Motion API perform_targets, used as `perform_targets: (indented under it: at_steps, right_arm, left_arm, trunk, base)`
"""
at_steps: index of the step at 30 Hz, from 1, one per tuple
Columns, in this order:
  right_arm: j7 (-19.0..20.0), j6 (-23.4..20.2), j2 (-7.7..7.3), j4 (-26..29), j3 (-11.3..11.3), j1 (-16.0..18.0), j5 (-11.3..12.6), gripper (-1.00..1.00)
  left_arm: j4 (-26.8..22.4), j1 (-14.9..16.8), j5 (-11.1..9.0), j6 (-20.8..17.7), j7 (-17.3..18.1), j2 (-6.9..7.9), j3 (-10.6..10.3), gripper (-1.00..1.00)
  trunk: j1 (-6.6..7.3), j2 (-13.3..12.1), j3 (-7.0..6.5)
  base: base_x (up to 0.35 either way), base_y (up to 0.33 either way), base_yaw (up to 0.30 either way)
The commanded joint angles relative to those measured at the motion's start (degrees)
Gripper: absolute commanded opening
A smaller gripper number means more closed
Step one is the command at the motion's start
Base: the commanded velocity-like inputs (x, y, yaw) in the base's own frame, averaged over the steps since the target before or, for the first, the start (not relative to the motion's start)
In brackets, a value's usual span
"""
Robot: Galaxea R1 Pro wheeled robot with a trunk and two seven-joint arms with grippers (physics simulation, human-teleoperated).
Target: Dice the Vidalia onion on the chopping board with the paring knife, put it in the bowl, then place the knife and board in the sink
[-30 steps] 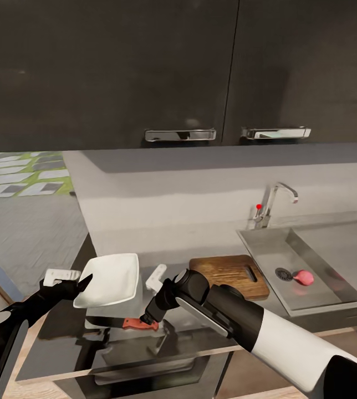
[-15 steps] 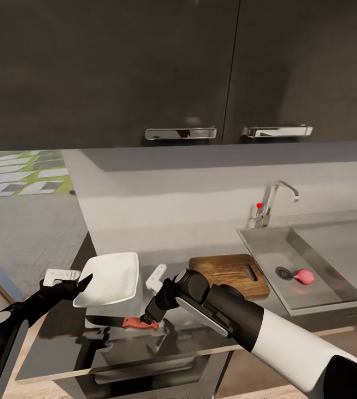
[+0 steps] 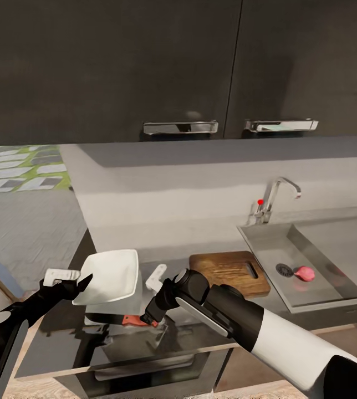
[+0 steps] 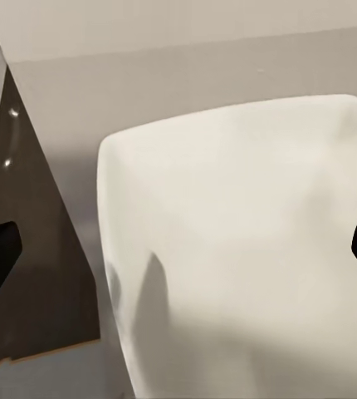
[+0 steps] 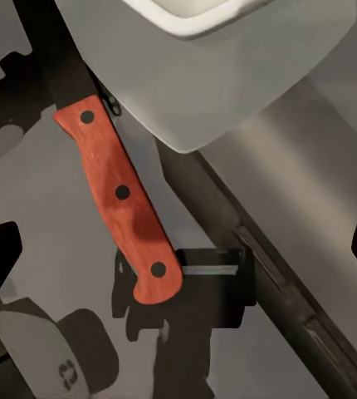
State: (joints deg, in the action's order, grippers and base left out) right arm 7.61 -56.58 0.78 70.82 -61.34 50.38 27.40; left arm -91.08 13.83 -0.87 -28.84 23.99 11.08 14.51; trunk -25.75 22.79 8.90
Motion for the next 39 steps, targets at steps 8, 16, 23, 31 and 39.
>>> perform_targets:
  at_steps: [8,16,23,31,39]
  right_arm:
    - [0.6,-0.2,0.01,0.0,0.0,0.1,-0.6,1.00]
    - [0.6,-0.4,0.01,0.0,-0.1,0.1,-0.6,1.00]
    - [0.6,-0.8,0.01,0.0,-0.1,0.1,-0.6,1.00]
    - [0.6,-0.9,0.01,0.0,0.0,0.1,-0.6,1.00]
    - [0.6,-0.9,0.01,0.0,0.0,0.1,-0.6,1.00]
  left_arm:
    - [-0.1,0.1,-0.1,-0.4,0.3,-0.01,0.1,1.00]
    - [-0.1,0.1,-0.1,-0.4,0.3,-0.06,0.1,1.00]
    - [-0.1,0.1,-0.1,-0.4,0.3,-0.05,0.1,1.00]
    - [-0.1,0.1,-0.1,-0.4,0.3,-0.06,0.1,1.00]
    - [-0.1,0.1,-0.1,-0.4,0.3,-0.04,0.1,1.00]
  trunk:
    - [-0.03,0.1,0.88]
    - [-0.03,0.1,1.61]
    - [-0.03,0.1,1.94]
    - [-0.03,0.1,1.97]
    - [-0.03,0.1,1.97]
  base:
    - [0.000,0.000,0.000]
    - [0.000,0.000,0.004]
    - [0.000,0.000,0.049]
    - [0.000,0.000,0.010]
    - [0.000,0.000,0.185]
